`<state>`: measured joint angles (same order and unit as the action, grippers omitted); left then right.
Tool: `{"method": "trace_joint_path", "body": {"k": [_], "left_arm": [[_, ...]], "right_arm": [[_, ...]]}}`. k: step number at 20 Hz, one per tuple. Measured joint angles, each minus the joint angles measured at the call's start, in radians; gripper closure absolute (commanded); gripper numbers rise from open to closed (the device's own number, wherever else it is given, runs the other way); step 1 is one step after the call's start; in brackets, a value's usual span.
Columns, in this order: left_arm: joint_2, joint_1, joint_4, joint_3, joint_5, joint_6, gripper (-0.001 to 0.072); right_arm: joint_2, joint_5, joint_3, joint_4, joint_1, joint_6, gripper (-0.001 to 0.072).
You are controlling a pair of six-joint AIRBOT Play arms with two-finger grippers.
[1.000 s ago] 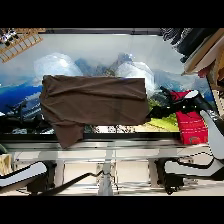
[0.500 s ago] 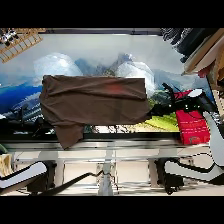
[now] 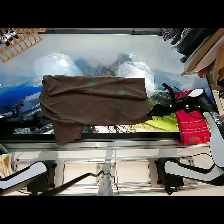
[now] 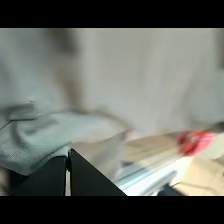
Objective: Fold the clothes and pants, and hang the long-sleeved shirts on hangers.
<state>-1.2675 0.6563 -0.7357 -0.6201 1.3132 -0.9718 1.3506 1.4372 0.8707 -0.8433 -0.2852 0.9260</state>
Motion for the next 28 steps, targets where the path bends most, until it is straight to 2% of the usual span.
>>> {"method": "trace_joint_path", "body": {"k": [4, 7, 11, 18, 19, 20, 21, 22, 24, 26, 27, 28], "left_arm": [[0.027, 0.041, 0.14, -0.156, 0.154, -0.005, 0.0701], [0.017, 0.022, 0.238, -0.261, 0.165, -0.024, 0.0701], [-0.075, -0.035, 0.333, -0.365, 0.049, -0.04, 0.07], [-0.389, -0.155, 0.506, -0.56, -0.175, -0.058, 0.0698], [-0.435, -0.171, 0.519, -0.596, -0.195, -0.058, 0.0661], [-0.472, -0.187, 0.529, -0.627, -0.212, -0.058, 0.0552], [-0.505, -0.202, 0.545, -0.653, -0.231, -0.058, 0.0289], [-0.533, -0.216, 0.564, -0.674, -0.252, -0.058, 0.0218], [-0.566, -0.229, 0.621, -0.7, -0.285, -0.039, 0.0217], [-0.576, -0.222, 0.69, -0.718, -0.292, 0.019, 0.0217], [-0.575, -0.212, 0.717, -0.727, -0.291, 0.052, 0.0217], [-0.57, -0.201, 0.735, -0.734, -0.288, 0.08, 0.0218]], "right_arm": [[-0.026, 0.026, 0.03, 0.035, 0.0, 0.05, 0.0697], [-0.031, -0.042, 0.078, 0.099, 0.001, 0.097, 0.0699], [0.031, -0.196, 0.172, 0.156, 0.039, 0.169, 0.0699], [0.274, -0.433, 0.391, 0.18, 0.115, 0.298, 0.0689], [0.303, -0.446, 0.415, 0.181, 0.12, 0.31, 0.0557], [0.33, -0.463, 0.436, 0.182, 0.127, 0.315, 0.0379], [0.349, -0.479, 0.451, 0.182, 0.134, 0.315, 0.0243], [0.364, -0.493, 0.463, 0.181, 0.141, 0.312, 0.0217], [0.376, -0.502, 0.479, 0.166, 0.138, 0.3, 0.0201], [0.379, -0.483, 0.487, 0.121, 0.111, 0.31, 0.0179], [0.379, -0.447, 0.487, 0.098, 0.093, 0.323, 0.012], [0.38, -0.406, 0.482, 0.078, 0.075, 0.331, 0.011]]}}
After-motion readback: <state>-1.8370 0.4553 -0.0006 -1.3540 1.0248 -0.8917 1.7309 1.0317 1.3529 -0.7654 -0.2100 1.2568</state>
